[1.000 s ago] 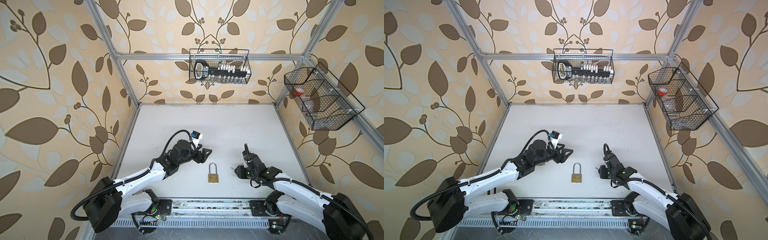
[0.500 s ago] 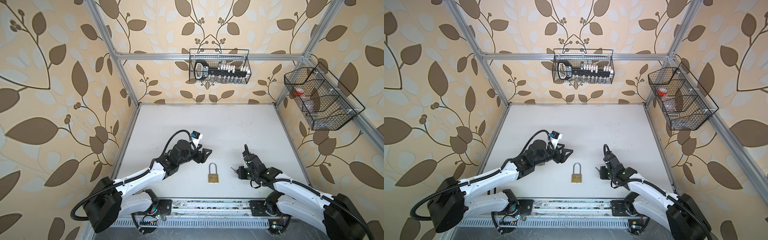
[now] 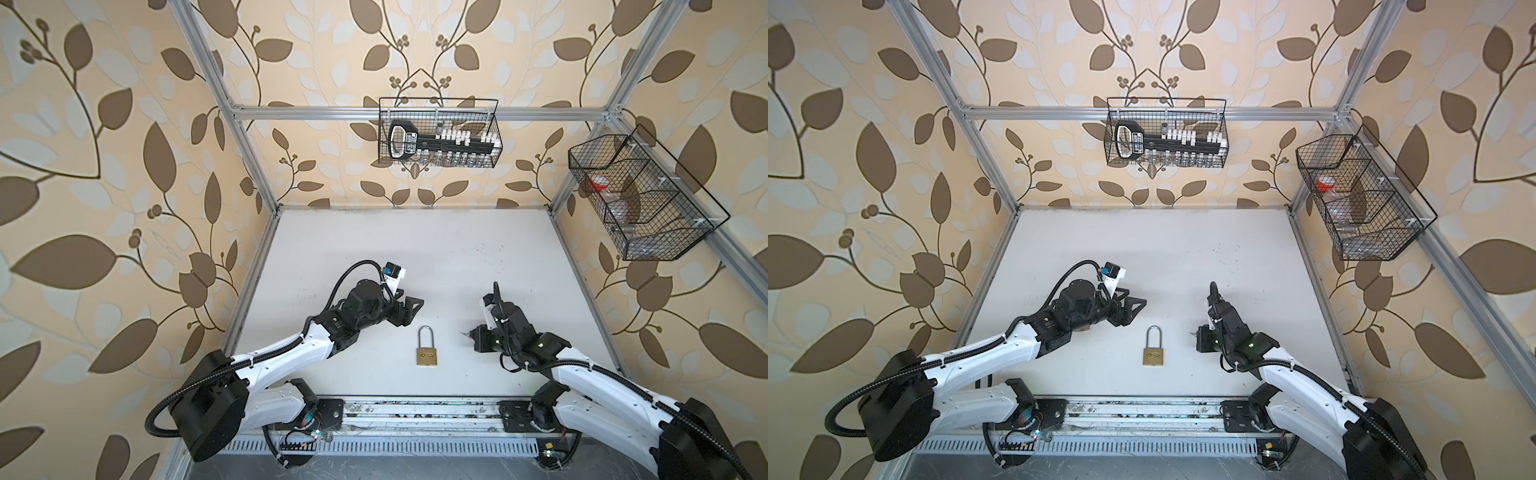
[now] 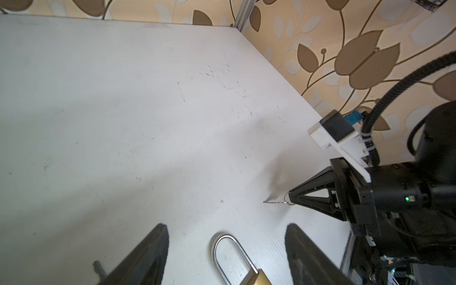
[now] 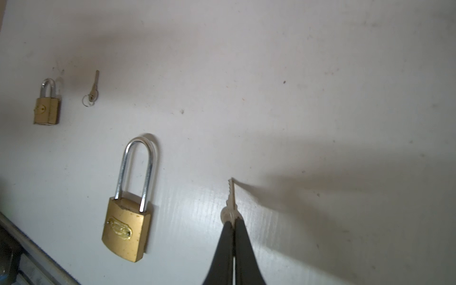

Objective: Unlock with the key
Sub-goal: 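Lower the right gripper onto the silver key and close on it, then lift the key with the right gripper while the left gripper moves toward it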

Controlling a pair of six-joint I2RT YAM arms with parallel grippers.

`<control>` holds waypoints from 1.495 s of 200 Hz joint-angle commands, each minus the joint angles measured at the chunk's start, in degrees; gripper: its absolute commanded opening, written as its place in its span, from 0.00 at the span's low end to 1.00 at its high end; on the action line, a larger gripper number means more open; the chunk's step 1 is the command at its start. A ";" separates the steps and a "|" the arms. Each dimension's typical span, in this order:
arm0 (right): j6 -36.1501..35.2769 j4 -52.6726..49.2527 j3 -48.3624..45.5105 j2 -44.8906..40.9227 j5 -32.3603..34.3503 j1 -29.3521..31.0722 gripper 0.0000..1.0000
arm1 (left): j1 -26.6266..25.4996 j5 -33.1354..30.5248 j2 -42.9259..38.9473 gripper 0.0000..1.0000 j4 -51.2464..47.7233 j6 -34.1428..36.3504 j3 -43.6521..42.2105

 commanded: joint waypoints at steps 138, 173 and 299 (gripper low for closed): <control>-5.32 5.27 12.46 2.27 -1.28 3.08 0.00 | -1.64 -0.31 3.73 0.83 8.96 -66.37 0.07; -4.06 7.55 13.65 2.40 -0.21 4.57 0.00 | -4.89 -2.11 5.12 0.83 14.50 -72.77 -0.26; -2.41 10.97 18.39 7.21 2.55 8.72 0.00 | -9.98 -5.80 6.34 0.88 19.86 -81.17 1.01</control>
